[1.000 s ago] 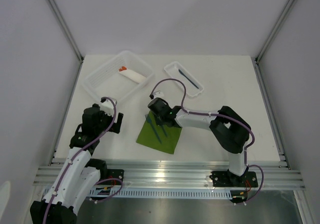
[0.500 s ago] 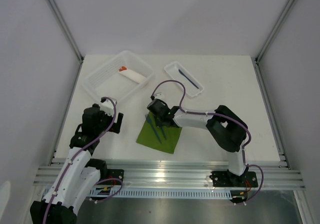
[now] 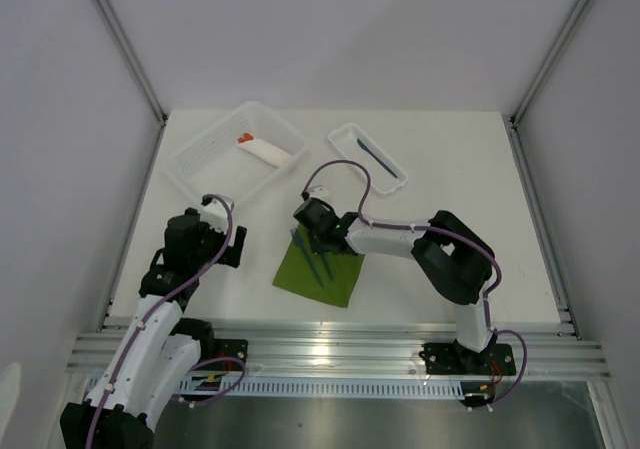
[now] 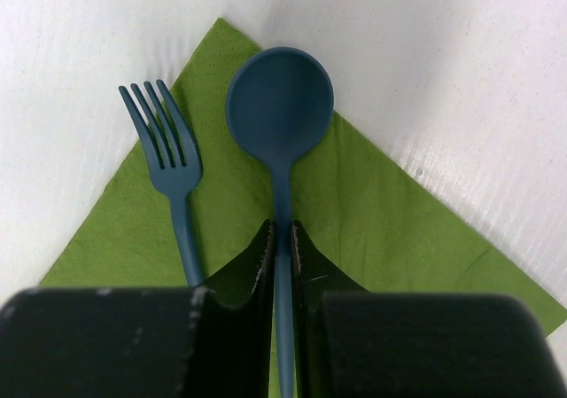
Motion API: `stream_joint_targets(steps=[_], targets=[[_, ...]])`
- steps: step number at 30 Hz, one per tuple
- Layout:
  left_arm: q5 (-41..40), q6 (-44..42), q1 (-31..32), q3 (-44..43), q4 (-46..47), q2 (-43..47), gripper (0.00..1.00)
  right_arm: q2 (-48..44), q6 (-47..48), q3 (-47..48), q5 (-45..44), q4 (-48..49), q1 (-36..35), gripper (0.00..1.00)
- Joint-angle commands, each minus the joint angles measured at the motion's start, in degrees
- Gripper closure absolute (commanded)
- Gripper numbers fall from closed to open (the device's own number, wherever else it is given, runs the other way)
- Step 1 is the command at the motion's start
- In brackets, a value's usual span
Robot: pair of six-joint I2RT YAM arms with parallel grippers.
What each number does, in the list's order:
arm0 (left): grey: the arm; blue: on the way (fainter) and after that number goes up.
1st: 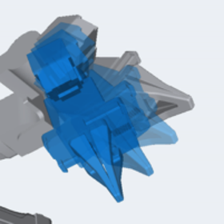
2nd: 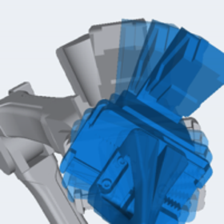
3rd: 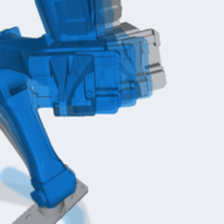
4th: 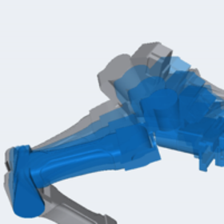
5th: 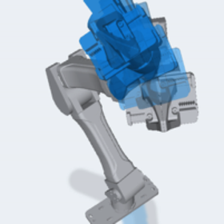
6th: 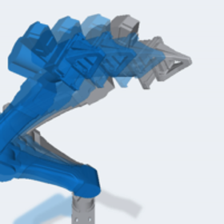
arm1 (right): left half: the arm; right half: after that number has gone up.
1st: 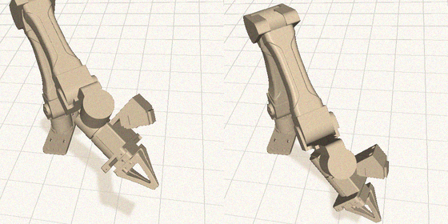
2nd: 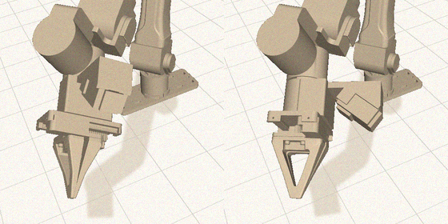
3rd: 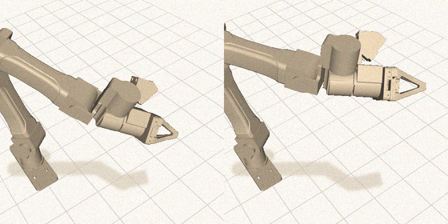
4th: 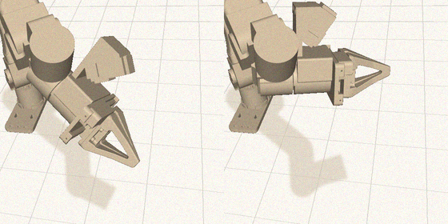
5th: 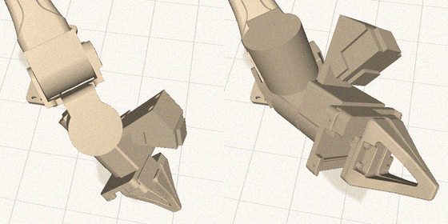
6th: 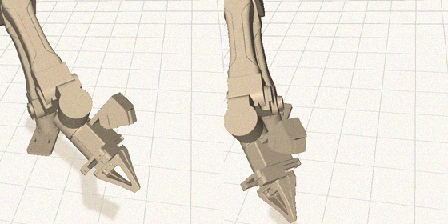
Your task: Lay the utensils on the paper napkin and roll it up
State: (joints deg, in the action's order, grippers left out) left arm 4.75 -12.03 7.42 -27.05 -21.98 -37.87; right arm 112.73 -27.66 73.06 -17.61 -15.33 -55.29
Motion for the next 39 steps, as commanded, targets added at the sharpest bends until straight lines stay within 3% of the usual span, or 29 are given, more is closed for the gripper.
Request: stream_joint_targets(steps=[1, 7, 13, 19, 23, 27, 30, 32, 35, 39], targets=[[1.0, 0.2, -0.3, 0.1, 1.2, 0.1, 0.00, 0.8, -1.2, 2.0, -1.2, -0.8, -0.2, 0.99], [1.0, 0.2, -0.3, 0.1, 1.3, 0.2, 0.00, 0.1, -0.8, 1.8, -1.2, -1.0, 0.0, 0.81], [1.2, 0.2, -0.3, 0.0, 1.2, 0.2, 0.01, -1.1, -0.6, 2.7, -0.2, -1.4, 0.3, 0.71], [1.2, 0.2, -0.3, 0.1, 1.2, 0.2, 0.00, -4.9, 0.8, 5.8, -0.1, -4.7, 2.1, 0.68], [1.3, 0.1, -0.4, 0.2, 1.1, 0.3, 0.01, -10.5, 4.1, 12.1, 3.8, -8.8, 7.2, 0.65], [1.1, 0.2, -0.3, 0.2, 1.2, 0.4, 0.01, -16.1, 12.2, 13.8, 11.6, -4.7, 16.2, 0.55], [1.1, 0.2, -0.3, 0.1, 1.2, 0.4, 0.00, -12.4, 15.6, 16.6, 12.2, -2.7, 23.9, 0.56], [1.2, 0.2, -0.3, 0.2, 1.1, 0.4, 0.01, -5.0, 17.6, 20.2, 11.2, -4.0, 27.4, 0.60], [0.9, 0.2, -0.3, 0.1, 0.8, 0.6, 0.01, 4.9, 19.5, 27.8, 9.1, -5.7, 29.1, 0.70], [0.6, 0.0, -0.4, 0.1, 0.8, 0.6, 0.01, 12.4, 22.6, 33.9, 7.9, -5.6, 29.2, 0.74]])
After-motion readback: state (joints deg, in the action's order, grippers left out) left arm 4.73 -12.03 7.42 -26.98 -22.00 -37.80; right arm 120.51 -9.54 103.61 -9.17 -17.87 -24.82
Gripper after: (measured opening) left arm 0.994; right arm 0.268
